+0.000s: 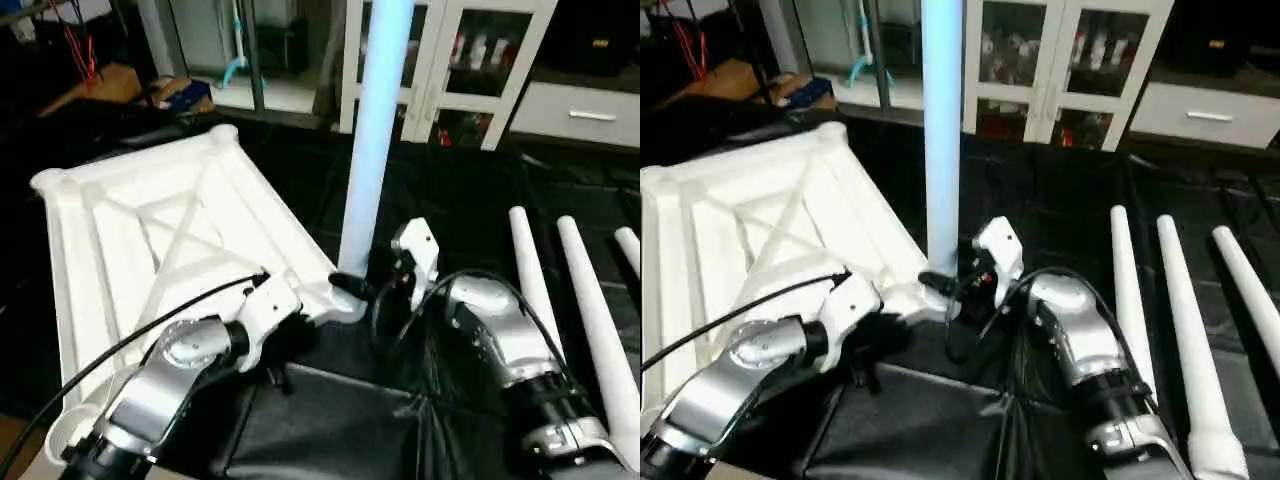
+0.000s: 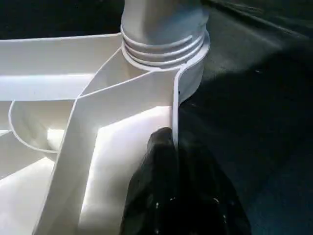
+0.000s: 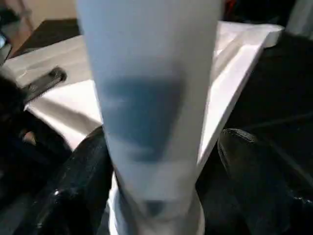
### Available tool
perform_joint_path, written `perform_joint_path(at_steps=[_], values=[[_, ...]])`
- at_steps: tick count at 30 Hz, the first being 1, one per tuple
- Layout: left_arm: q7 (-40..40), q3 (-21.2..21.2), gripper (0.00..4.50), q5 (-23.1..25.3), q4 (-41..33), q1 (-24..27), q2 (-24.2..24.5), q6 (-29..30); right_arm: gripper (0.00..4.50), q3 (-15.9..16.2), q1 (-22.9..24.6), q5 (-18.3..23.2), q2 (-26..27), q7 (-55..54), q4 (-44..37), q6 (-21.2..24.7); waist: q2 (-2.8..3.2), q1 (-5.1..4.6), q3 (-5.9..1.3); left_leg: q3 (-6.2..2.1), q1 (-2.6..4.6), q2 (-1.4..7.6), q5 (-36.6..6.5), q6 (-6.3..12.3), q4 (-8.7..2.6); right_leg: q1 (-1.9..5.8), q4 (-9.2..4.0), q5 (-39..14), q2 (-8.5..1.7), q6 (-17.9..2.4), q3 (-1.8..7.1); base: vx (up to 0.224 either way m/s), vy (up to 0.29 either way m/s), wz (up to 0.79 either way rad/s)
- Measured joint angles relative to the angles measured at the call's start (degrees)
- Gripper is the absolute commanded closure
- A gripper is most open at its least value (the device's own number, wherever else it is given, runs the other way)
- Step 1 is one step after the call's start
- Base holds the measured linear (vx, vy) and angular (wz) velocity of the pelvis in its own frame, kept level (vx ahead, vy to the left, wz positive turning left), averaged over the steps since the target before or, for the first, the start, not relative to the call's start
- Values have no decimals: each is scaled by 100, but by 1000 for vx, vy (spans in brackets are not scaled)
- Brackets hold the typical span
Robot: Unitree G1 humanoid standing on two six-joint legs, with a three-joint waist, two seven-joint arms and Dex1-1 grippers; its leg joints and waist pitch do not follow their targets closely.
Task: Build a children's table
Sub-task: Rotate leg to tighten
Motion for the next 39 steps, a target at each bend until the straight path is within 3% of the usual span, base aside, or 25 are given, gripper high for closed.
perform_joint_path(at_steps=[2,9,19,25,29,32,39], values=[[-53,6,450,-3,-23,25,16,-7,106,9,4,21,-33,104,0,5,0,-1,0,0,1,0,0,0,0,0,2,0,0,0,0,0,0,0],[-181,18,450,-105,-109,90,119,-5,180,100,191,72,-54,361,-39,143,-1,1,1,0,-1,0,0,0,1,-1,1,0,0,1,-1,0,0,0],[-172,21,450,-102,-109,78,49,62,245,86,243,93,53,228,-106,221,-3,-8,1,0,1,0,0,0,3,1,3,0,0,-1,0,0,0,0],[306,10,450,120,427,-383,-367,223,252,-142,303,-247,599,-1110,64,-66,-9,-34,2,0,11,0,0,0,3,4,7,11,0,-14,0,0,0,0],[1220,33,450,385,1126,-946,-1082,564,254,-312,-71,-656,1216,-2921,689,-305,-6,-95,1,-1,12,-5,1,-1,4,5,0,7,-1,-3,3,0,0,0],[1578,36,450,453,1438,-1146,-1325,586,255,-367,-264,-805,1482,-3699,952,-325,8,-134,-9,-2,15,-7,0,-1,3,8,0,8,-1,-1,3,0,0,0],[1629,41,450,463,1517,-1227,-1391,586,257,-470,-279,-855,1674,-3778,1053,-552,18,-160,-13,-5,0,-7,0,-1,2,8,1,24,-2,-21,2,0,0,0]])
